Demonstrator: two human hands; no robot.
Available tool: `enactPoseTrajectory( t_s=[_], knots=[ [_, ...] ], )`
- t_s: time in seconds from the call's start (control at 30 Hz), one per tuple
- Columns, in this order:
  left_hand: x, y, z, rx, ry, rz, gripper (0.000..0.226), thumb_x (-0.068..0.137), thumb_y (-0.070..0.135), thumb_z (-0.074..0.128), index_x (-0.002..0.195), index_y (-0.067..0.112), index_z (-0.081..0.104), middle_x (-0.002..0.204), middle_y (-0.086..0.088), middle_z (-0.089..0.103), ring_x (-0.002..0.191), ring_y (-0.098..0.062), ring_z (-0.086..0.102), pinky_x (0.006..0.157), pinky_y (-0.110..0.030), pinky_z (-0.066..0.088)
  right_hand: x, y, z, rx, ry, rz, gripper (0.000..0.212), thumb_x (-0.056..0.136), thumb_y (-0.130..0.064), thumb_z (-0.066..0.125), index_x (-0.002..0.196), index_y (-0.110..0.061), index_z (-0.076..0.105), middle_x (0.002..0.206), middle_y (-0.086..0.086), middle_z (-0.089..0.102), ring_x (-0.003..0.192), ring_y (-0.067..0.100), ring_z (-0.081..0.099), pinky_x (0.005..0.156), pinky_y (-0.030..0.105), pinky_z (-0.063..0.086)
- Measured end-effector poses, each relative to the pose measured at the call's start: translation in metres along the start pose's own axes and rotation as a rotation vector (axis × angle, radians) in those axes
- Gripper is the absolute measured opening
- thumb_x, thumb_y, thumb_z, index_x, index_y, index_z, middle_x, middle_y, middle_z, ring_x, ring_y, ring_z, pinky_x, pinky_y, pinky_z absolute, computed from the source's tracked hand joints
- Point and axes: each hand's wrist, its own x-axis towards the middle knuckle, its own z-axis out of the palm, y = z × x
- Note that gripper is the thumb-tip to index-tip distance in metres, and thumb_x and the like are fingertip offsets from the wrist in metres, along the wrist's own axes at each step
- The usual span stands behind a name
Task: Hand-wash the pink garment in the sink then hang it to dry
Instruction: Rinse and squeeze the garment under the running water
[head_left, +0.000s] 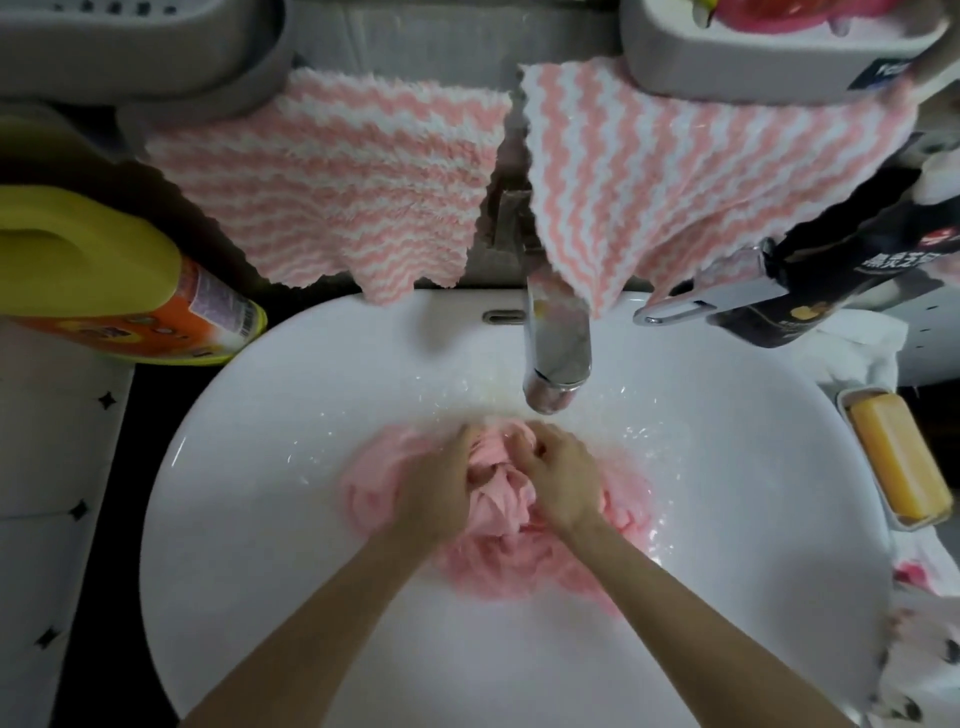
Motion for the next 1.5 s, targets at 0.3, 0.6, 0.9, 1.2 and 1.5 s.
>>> enactPoseTrajectory(
  t_s=[0.3, 0.6, 0.9, 1.2, 1.5],
  knots=[
    [-0.037, -0.013, 0.046, 0.339, 0.018, 0.172, 0.070, 0.073, 0.054, 0.050, 0.124, 0.007, 0.051, 0.137, -0.018, 0.048, 0.122, -0.034, 0.045, 0.098, -0.048, 0.033, -0.034, 0.042, 0.032, -0.514, 0.034, -0.392, 0.049, 0.083, -0.053, 0.039, 0.122, -0.026, 0.048, 0.133, 0.007, 0.053, 0.109, 0.039, 0.056, 0.082, 0.051, 0.051],
    [0.010, -0.007, 0.003, -0.124, -0.010, 0.050, 0.021, 0.088, 0.039, 0.050, 0.100, 0.025, 0.060, 0.091, 0.001, 0.066, 0.087, -0.018, 0.063, 0.081, -0.037, 0.047, 0.014, -0.006, 0.007, -0.140, 0.026, -0.079, 0.056, 0.096, -0.057, 0.030, 0.083, -0.016, 0.066, 0.082, 0.004, 0.067, 0.081, 0.024, 0.061, 0.064, 0.031, 0.043],
    [-0.036, -0.022, 0.042, 0.295, 0.057, 0.211, 0.066, 0.064, 0.049, 0.059, 0.121, 0.016, 0.052, 0.127, -0.013, 0.054, 0.111, -0.034, 0.051, 0.089, -0.044, 0.041, -0.028, 0.059, 0.037, -0.544, 0.126, -0.539, 0.055, 0.075, -0.063, 0.044, 0.111, -0.023, 0.054, 0.116, 0.008, 0.063, 0.108, 0.031, 0.044, 0.084, 0.055, 0.048],
    [-0.005, -0.013, -0.008, 0.104, -0.026, 0.085, 0.061, 0.083, 0.055, 0.038, 0.127, 0.016, 0.051, 0.109, -0.008, 0.066, 0.097, -0.028, 0.063, 0.080, -0.036, 0.046, 0.007, 0.023, 0.013, -0.227, 0.131, -0.448, 0.049, 0.088, -0.052, 0.038, 0.090, -0.017, 0.072, 0.082, 0.000, 0.069, 0.079, 0.024, 0.061, 0.070, 0.036, 0.050],
    [-0.035, -0.030, 0.032, 0.380, 0.118, 0.178, 0.073, 0.069, 0.058, 0.051, 0.133, 0.024, 0.044, 0.137, -0.016, 0.046, 0.126, -0.032, 0.042, 0.091, -0.052, 0.042, -0.009, 0.057, 0.033, -0.535, 0.131, -0.754, 0.058, 0.083, -0.065, 0.043, 0.114, -0.019, 0.060, 0.128, 0.010, 0.060, 0.112, 0.036, 0.057, 0.098, 0.053, 0.031]
  ],
)
